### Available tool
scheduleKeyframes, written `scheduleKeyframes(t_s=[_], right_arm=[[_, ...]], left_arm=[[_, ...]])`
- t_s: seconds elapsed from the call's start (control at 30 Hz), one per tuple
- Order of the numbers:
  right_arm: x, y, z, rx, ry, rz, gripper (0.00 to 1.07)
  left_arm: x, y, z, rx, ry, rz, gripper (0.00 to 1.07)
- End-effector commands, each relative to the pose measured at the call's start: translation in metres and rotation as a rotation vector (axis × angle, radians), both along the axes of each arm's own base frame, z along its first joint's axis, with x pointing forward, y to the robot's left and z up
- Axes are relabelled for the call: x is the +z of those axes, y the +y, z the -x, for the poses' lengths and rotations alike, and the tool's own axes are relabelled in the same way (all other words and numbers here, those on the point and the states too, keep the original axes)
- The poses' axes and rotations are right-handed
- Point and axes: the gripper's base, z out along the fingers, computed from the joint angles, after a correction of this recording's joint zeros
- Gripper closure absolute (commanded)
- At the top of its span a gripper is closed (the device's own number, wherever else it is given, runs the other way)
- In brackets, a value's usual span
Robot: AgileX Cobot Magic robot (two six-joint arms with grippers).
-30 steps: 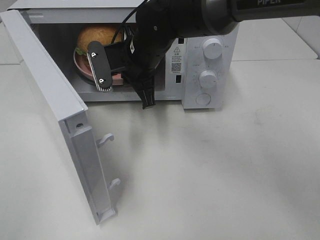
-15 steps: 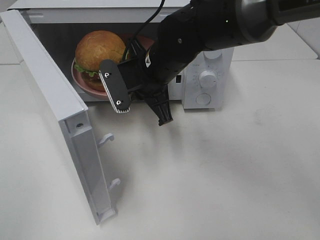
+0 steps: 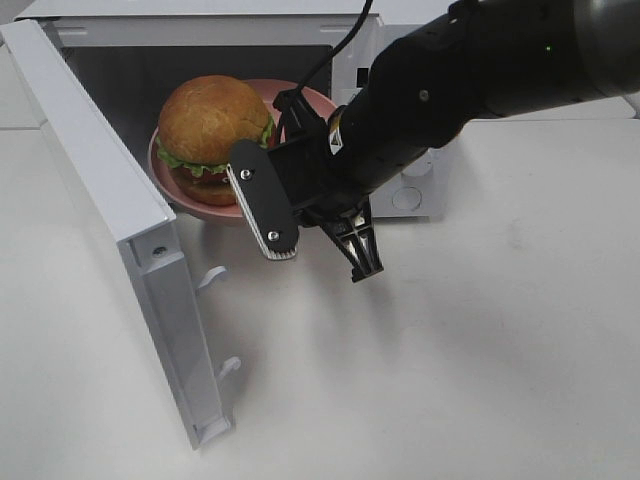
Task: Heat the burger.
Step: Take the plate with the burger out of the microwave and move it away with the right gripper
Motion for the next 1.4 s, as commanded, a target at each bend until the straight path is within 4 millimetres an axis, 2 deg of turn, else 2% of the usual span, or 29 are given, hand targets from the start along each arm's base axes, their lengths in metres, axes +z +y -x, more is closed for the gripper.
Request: scheduleKeyframes(t_s=[0.03, 0.1, 0.2, 0.27, 0.37, 0.53, 0.63, 0.7, 0.8, 0.87, 0.97, 1.03, 1.4], right_arm=[[0.016, -0.005, 0.004, -0.006, -0.060, -0.065, 1.07], [0.016, -0.017, 0.013, 0.003, -0.051, -0.059, 1.07], [0.016, -0.020, 0.017, 0.005, -0.046, -0.059, 1.07], [0.015, -0.030, 0.030, 0.014, -0.039, -0.048, 1.07], [0.016, -0.033, 0.033, 0.014, -0.037, -0.047, 1.07], [0.019, -0.050, 0.053, 0.012, -0.045, -0.053, 1.07], [0.019, -0.052, 0.056, 0.013, -0.046, -0.054, 1.07], [0.022, -0.062, 0.068, 0.013, -0.053, -0.059, 1.07], [0.024, -0.065, 0.071, 0.013, -0.055, -0.061, 1.07], [0.027, -0.075, 0.083, 0.007, -0.060, -0.073, 1.07], [0.028, -0.077, 0.086, 0.003, -0.061, -0.077, 1.07], [0.029, -0.086, 0.097, 0.004, -0.063, -0.079, 1.07], [0.030, -0.106, 0.121, 0.003, -0.069, -0.088, 1.07]], left_arm=[[0.001, 0.000, 0.001, 0.002, -0.019, 0.001, 0.09], [0.001, 0.000, 0.001, 0.002, -0.019, 0.001, 0.09], [0.001, 0.000, 0.001, 0.002, -0.019, 0.001, 0.09], [0.001, 0.000, 0.001, 0.002, -0.019, 0.001, 0.09], [0.001, 0.000, 0.001, 0.002, -0.019, 0.001, 0.09], [0.001, 0.000, 0.001, 0.002, -0.019, 0.001, 0.09], [0.001, 0.000, 0.001, 0.002, -0.019, 0.001, 0.09], [0.001, 0.000, 0.001, 0.002, -0.019, 0.001, 0.09], [0.001, 0.000, 0.001, 0.002, -0.019, 0.001, 0.09], [0.001, 0.000, 0.001, 0.002, -0.019, 0.001, 0.09], [0.001, 0.000, 0.001, 0.002, -0.019, 0.001, 0.09], [0.001, 0.000, 0.001, 0.002, -0.019, 0.001, 0.09], [0.001, 0.000, 0.001, 0.002, -0.019, 0.001, 0.09]])
